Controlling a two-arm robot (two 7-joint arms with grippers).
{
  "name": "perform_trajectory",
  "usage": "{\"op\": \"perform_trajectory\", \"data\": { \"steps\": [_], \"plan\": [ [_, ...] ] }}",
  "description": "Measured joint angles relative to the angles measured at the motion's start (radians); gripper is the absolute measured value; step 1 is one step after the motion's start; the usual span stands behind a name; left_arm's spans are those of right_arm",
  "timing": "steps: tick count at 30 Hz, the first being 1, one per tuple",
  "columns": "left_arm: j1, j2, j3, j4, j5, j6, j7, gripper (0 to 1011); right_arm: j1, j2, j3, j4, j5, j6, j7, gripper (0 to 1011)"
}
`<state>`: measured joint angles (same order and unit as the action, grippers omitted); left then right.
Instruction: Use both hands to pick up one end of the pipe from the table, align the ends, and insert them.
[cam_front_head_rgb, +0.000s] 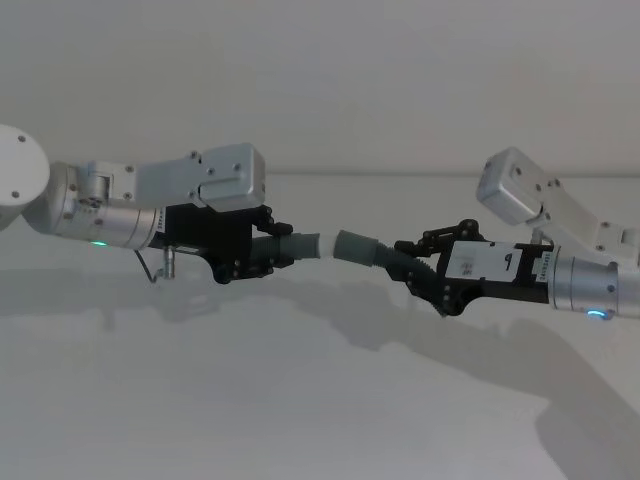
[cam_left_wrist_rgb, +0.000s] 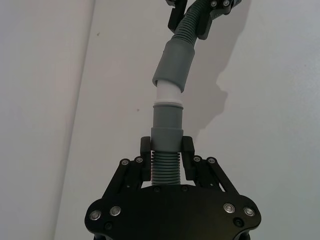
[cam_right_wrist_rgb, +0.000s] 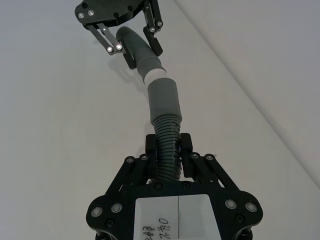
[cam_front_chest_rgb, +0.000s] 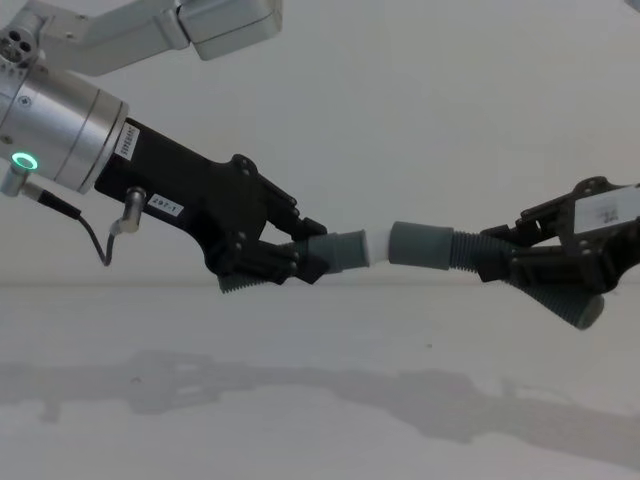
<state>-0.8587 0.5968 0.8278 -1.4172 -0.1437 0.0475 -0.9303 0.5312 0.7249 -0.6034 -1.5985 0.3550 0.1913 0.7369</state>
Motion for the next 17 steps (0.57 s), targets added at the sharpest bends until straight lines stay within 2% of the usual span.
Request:
{"op": "perform_trajectory", "data": {
  "steps": [17],
  "plan": [
    [-0.001,-0.001,0.001,-0.004,0.000,-0.001,0.000,348,0.001,0.001,-0.003,-0.002,-0.001,0.000,0.002,273]
  ]
}}
